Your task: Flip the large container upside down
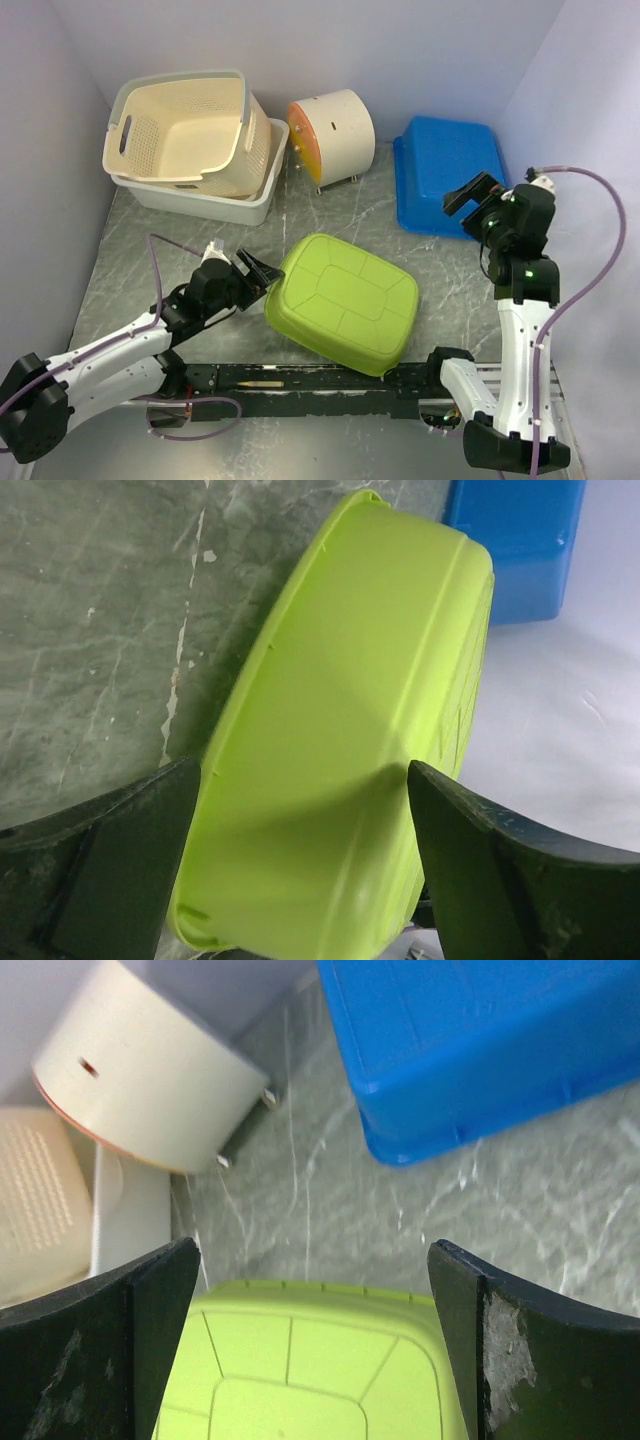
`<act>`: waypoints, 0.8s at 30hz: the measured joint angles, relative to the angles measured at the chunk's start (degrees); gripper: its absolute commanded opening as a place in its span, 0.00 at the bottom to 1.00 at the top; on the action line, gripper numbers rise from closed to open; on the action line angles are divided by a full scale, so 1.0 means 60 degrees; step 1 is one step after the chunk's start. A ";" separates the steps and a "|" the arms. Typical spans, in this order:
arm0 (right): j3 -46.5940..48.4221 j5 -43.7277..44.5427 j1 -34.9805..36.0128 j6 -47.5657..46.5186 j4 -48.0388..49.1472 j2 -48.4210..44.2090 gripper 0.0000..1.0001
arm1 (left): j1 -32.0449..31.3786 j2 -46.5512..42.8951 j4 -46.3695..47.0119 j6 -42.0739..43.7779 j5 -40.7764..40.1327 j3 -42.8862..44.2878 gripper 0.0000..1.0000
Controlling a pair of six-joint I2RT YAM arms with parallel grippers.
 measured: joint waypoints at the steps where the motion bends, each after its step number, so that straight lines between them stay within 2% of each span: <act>1: -0.0240 -0.0160 0.0011 0.0040 -0.0011 0.0000 1.00 | -0.0007 -0.0044 -0.0226 0.0098 -0.0018 0.0058 0.97; 7: -0.2463 -0.0856 0.0047 0.0313 -0.0933 0.0044 1.00 | -0.0015 -0.0135 -0.1213 0.0998 -0.0047 0.0736 0.99; 14: -0.4506 -0.1814 0.0047 0.0685 -0.1803 -0.0670 1.00 | -0.0015 0.0889 -0.1978 0.2852 0.0175 0.1931 0.99; 17: -0.5227 -0.2404 0.0047 0.0867 -0.1745 -0.1071 1.00 | 0.0007 0.1803 -0.2047 0.3792 0.0652 0.2328 0.99; 24: -0.6859 -0.3756 0.0073 0.1275 -0.1045 -0.1249 1.00 | 0.0138 0.3268 -0.1763 0.4918 0.2146 0.2616 1.00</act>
